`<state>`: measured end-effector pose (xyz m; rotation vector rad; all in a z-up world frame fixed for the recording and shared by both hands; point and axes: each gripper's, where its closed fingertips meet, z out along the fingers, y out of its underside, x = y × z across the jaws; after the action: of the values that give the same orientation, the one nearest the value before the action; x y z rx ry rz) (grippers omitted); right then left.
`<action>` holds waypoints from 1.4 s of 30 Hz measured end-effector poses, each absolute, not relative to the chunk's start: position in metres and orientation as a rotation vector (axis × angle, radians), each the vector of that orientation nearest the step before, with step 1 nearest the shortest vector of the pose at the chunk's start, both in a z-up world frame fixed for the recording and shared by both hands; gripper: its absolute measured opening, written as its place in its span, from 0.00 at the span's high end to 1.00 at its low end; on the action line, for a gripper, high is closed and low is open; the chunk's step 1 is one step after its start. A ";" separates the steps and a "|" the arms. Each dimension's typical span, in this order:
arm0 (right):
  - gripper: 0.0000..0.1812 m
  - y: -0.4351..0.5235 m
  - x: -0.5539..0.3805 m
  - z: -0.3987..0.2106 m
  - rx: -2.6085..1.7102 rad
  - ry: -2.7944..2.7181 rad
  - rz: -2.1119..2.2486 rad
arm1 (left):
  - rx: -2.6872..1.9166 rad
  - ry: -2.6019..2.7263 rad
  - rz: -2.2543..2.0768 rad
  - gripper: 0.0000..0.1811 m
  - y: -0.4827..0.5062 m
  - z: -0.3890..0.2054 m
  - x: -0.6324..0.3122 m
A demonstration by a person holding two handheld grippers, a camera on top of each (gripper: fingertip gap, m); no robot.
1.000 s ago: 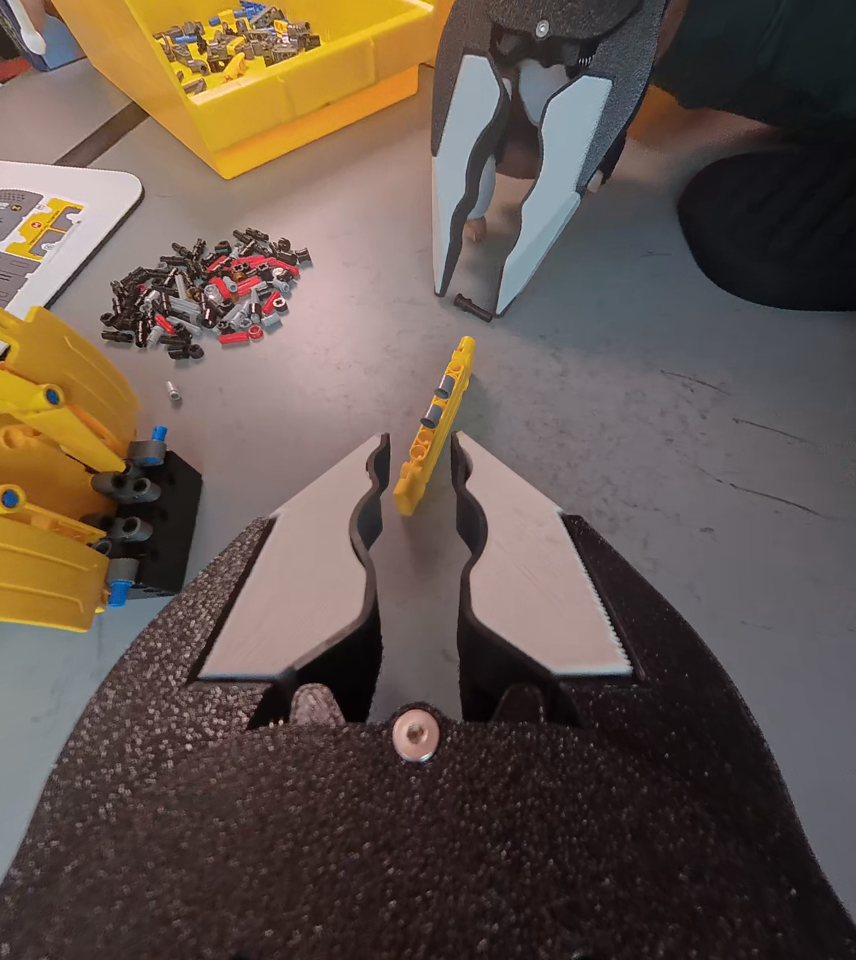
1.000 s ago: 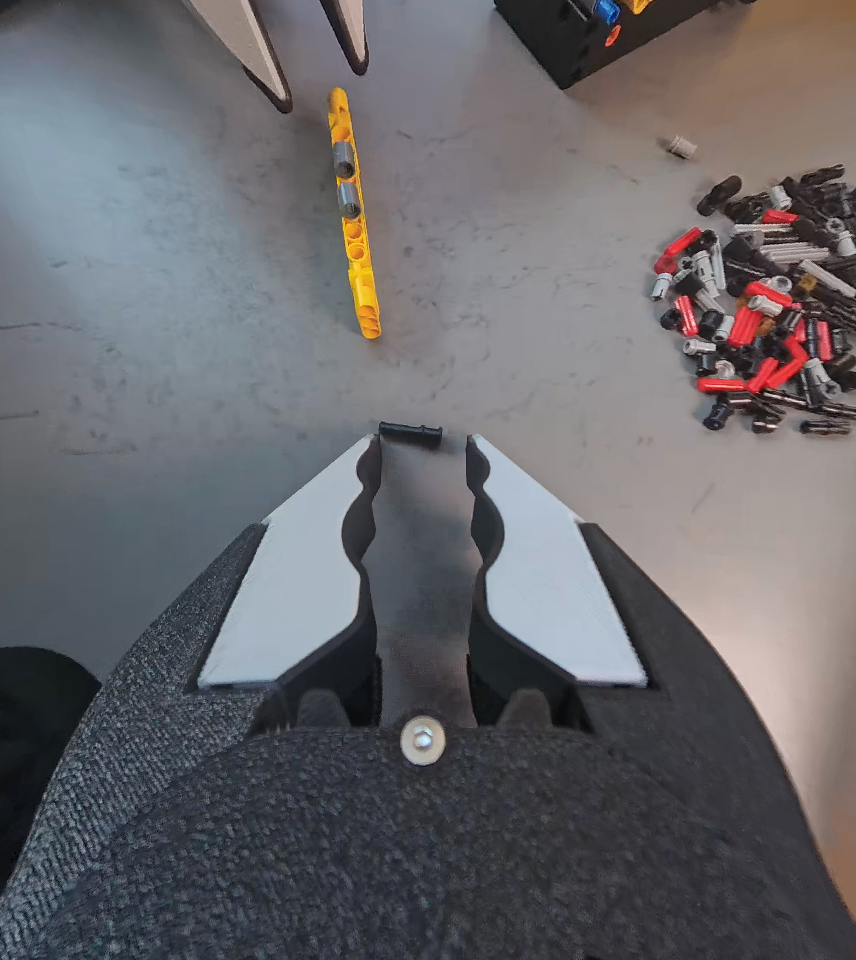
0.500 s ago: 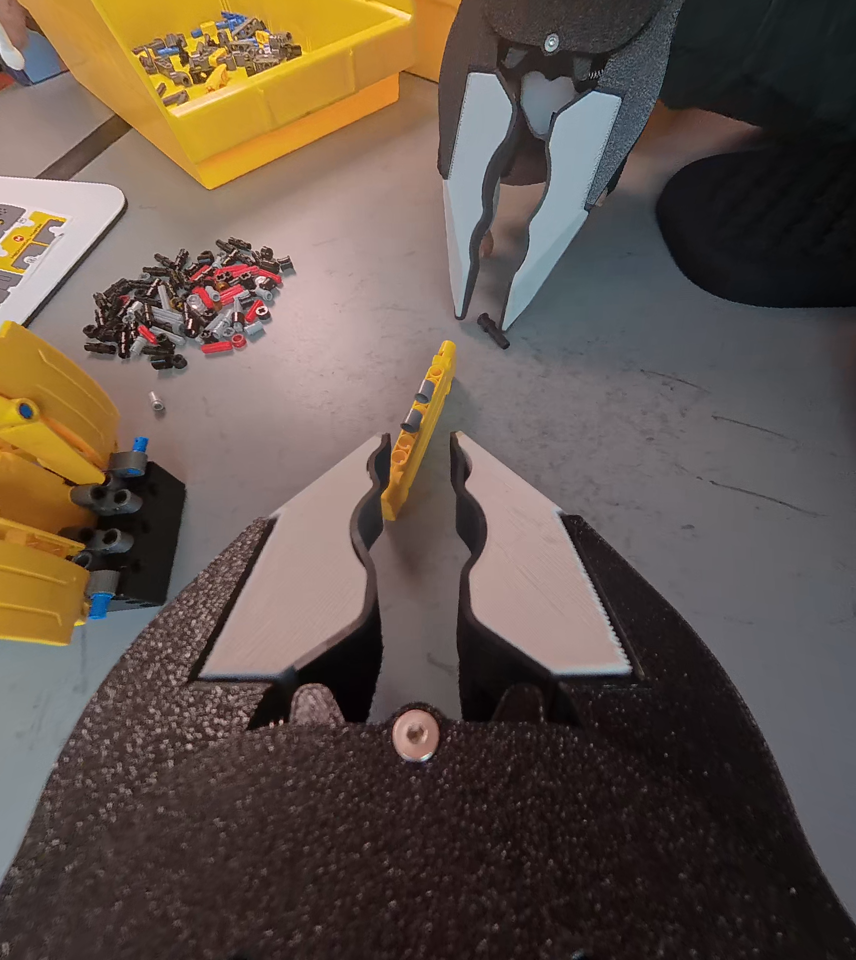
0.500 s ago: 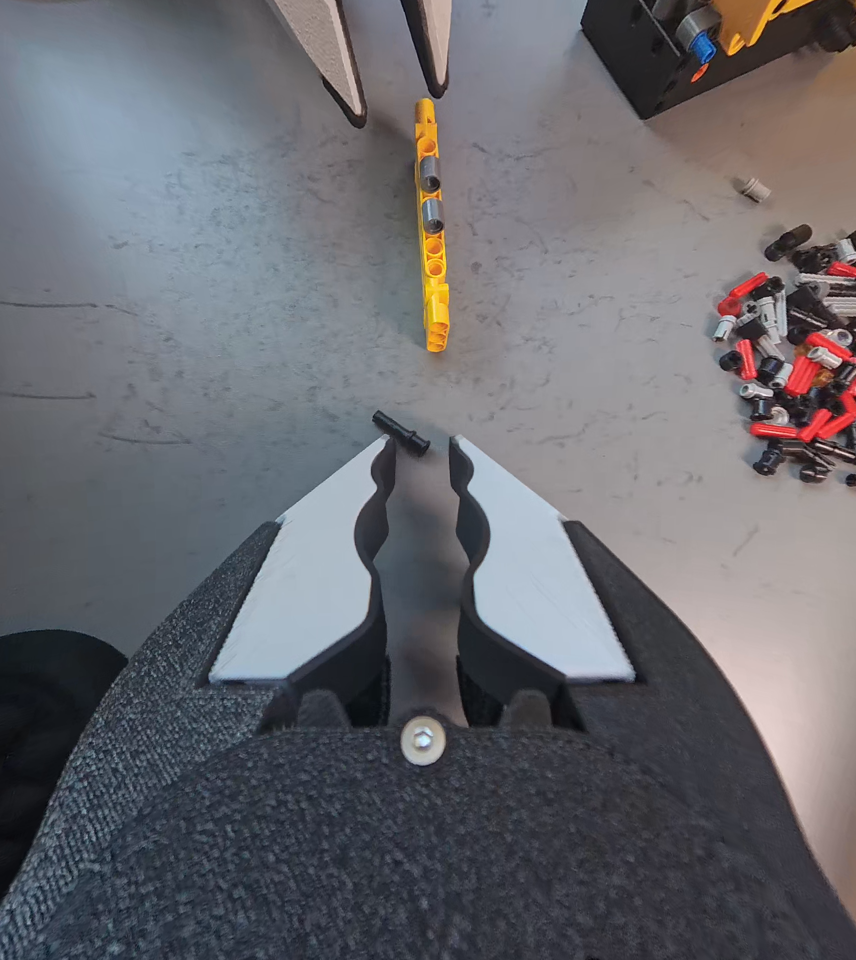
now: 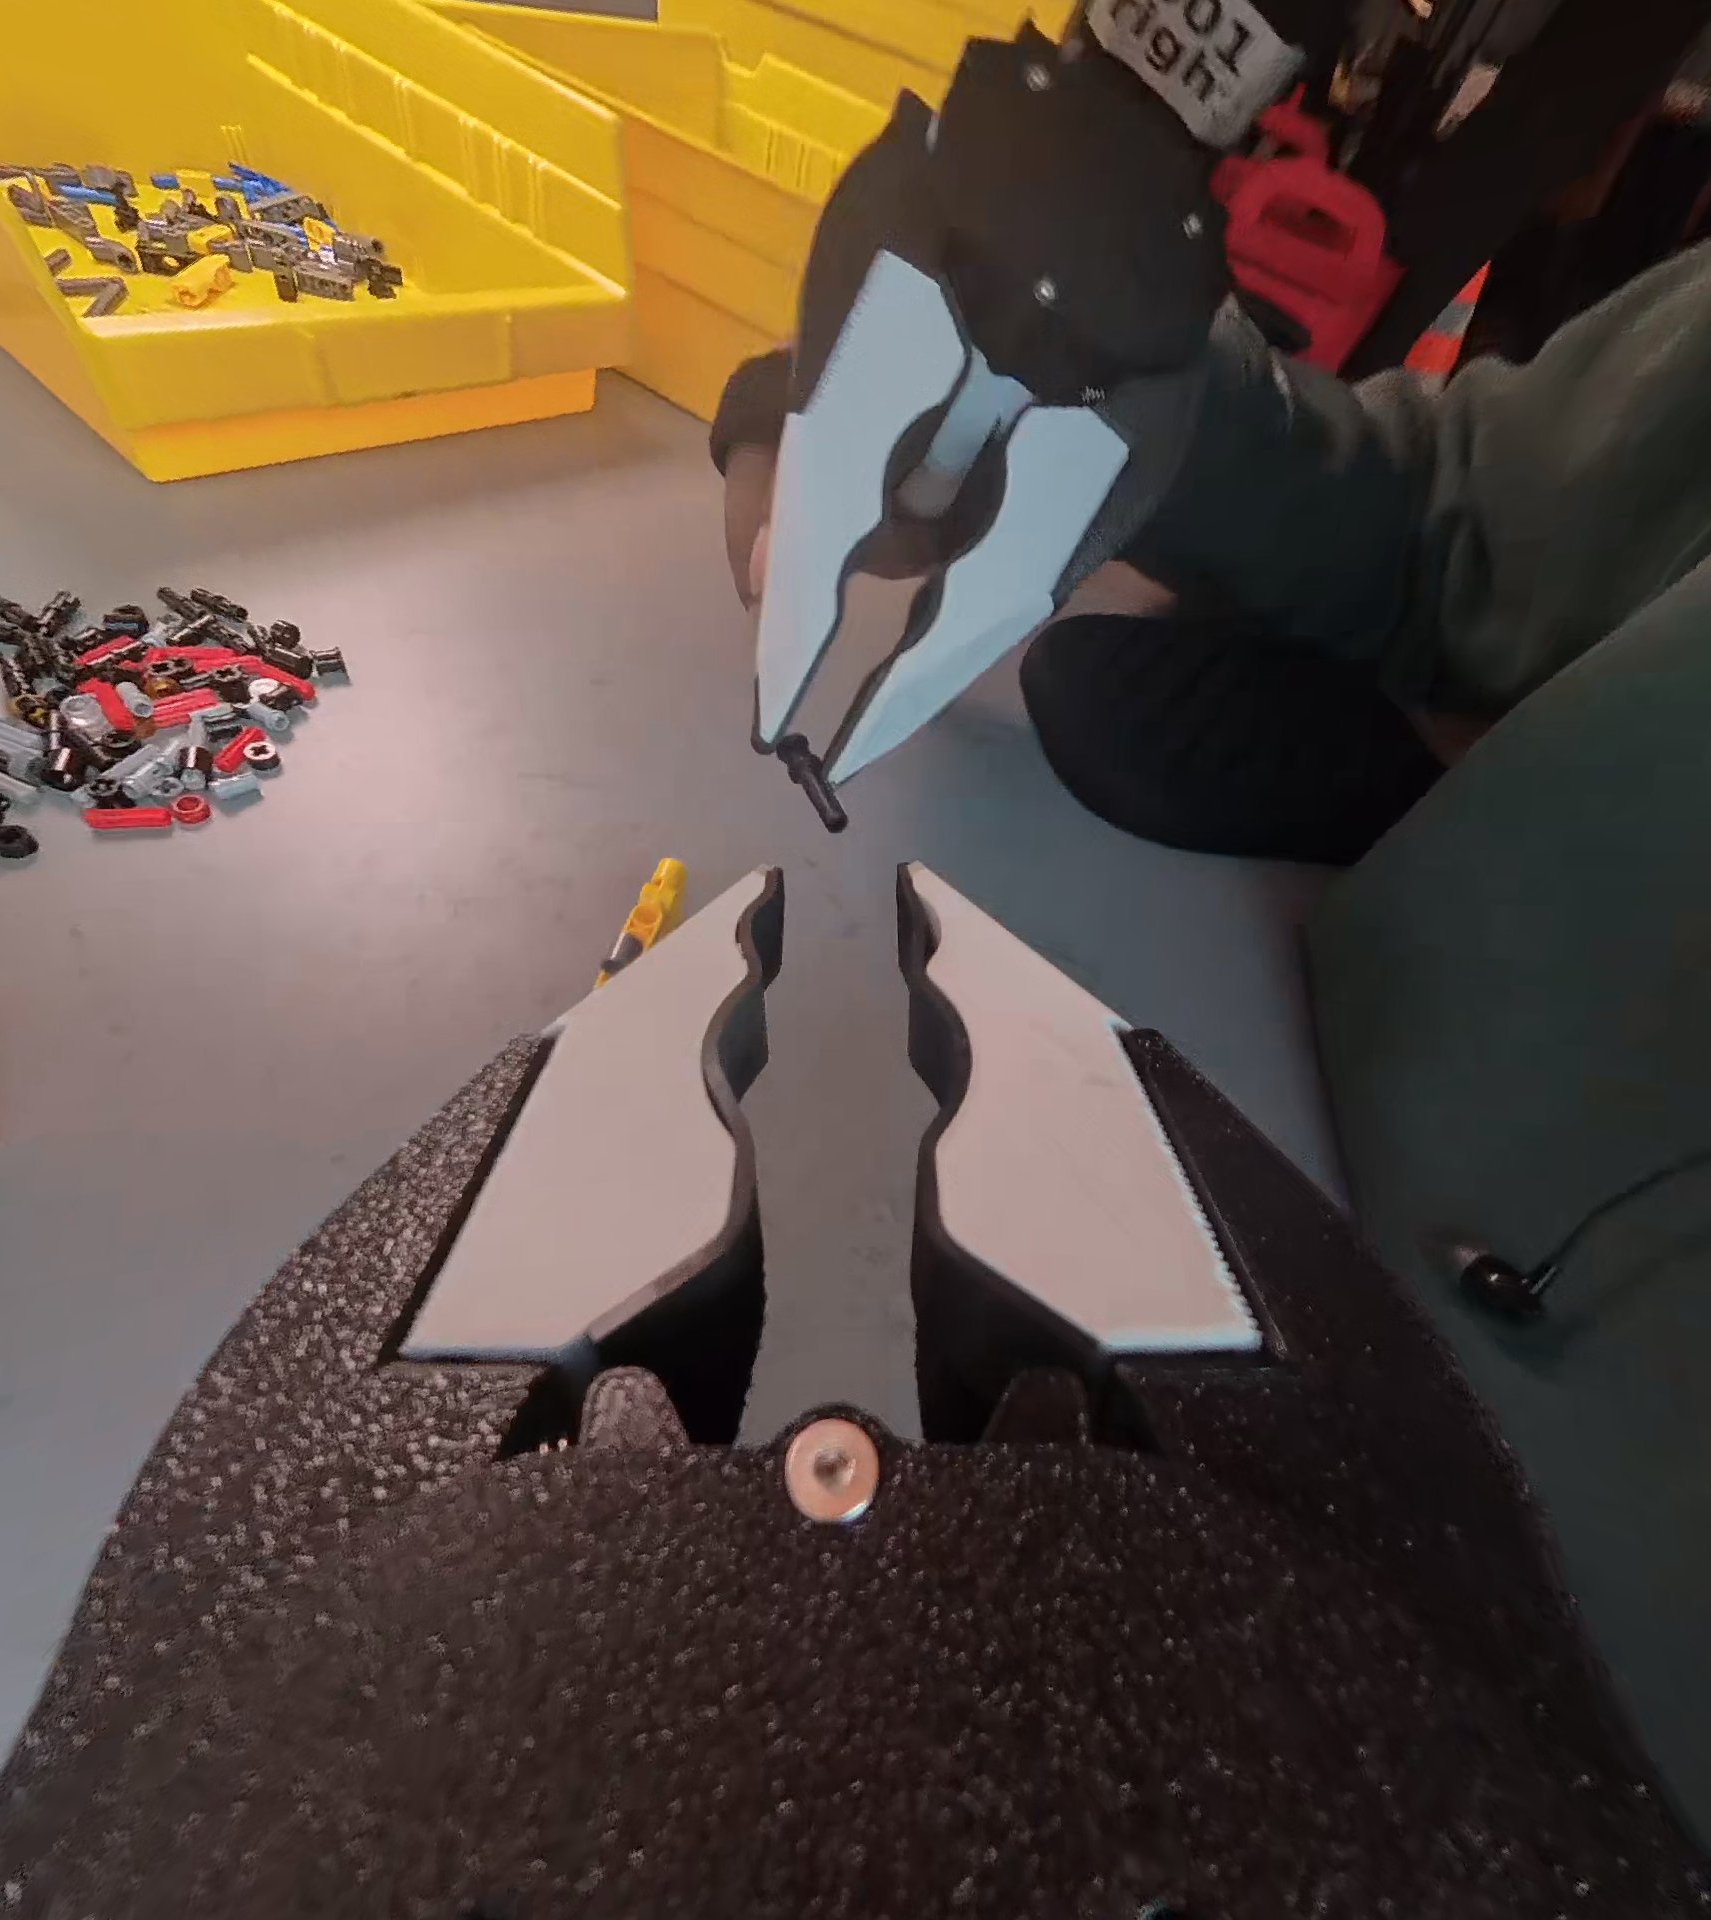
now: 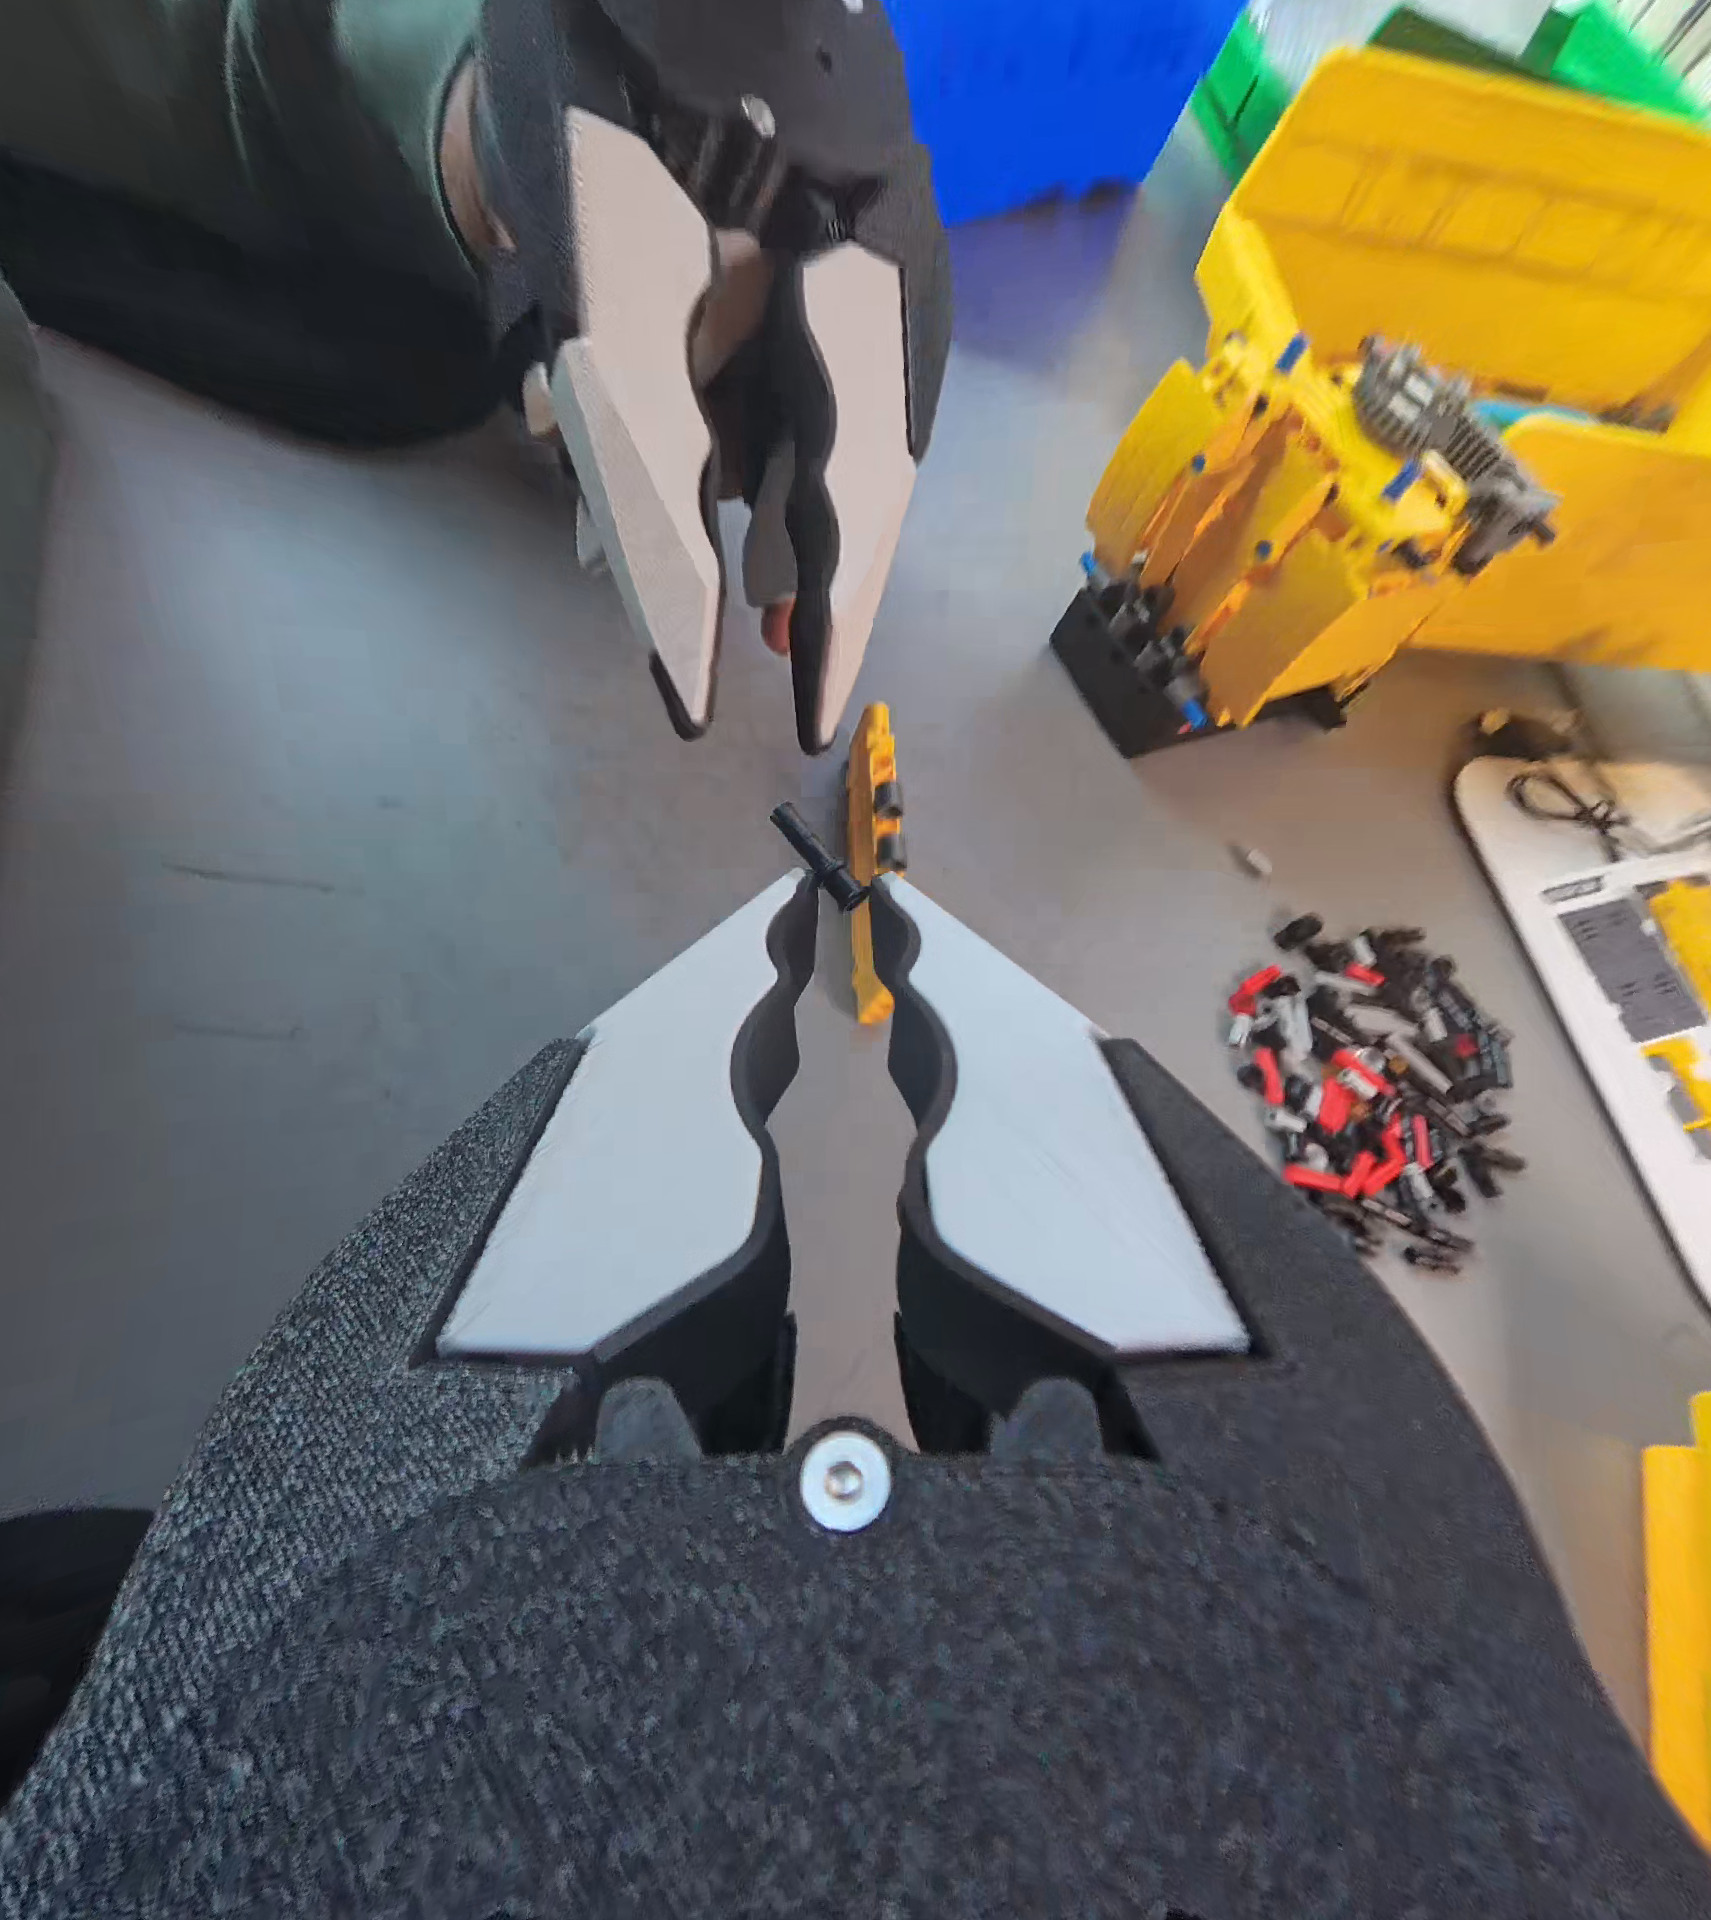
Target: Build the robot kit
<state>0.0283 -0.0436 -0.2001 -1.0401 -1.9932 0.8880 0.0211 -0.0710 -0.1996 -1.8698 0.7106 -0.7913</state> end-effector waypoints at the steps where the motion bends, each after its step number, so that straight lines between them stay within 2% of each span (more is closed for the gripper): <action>1: 0.95 -0.050 0.026 -0.194 -0.994 -1.978 0.881 | -1.861 0.668 -0.840 0.88 -0.070 -0.195 0.022; 4: 0.95 -0.061 0.020 -0.186 -0.922 -1.941 0.825 | -1.832 0.599 -0.982 0.89 -0.072 -0.186 0.026; 8: 0.95 -0.068 0.019 -0.179 -0.869 -1.916 0.808 | -1.834 0.590 -1.014 0.98 -0.074 -0.185 0.026; 13: 0.95 -0.079 0.025 -0.171 -0.840 -1.910 0.955 | -1.788 0.676 -1.038 0.98 -0.083 -0.180 0.032; 18: 0.95 -0.091 0.032 -0.173 -0.868 -1.954 1.108 | -1.767 0.831 -0.880 0.98 -0.090 -0.187 0.037; 42: 0.96 -0.097 0.038 -0.193 -0.894 -2.069 1.125 | -1.758 0.949 -0.809 0.98 -0.097 -0.197 0.044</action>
<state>0.0377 -0.0975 -0.1930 -0.8940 -2.0691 1.1253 0.0438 -0.0973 -0.1972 -1.7579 0.9488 -0.8092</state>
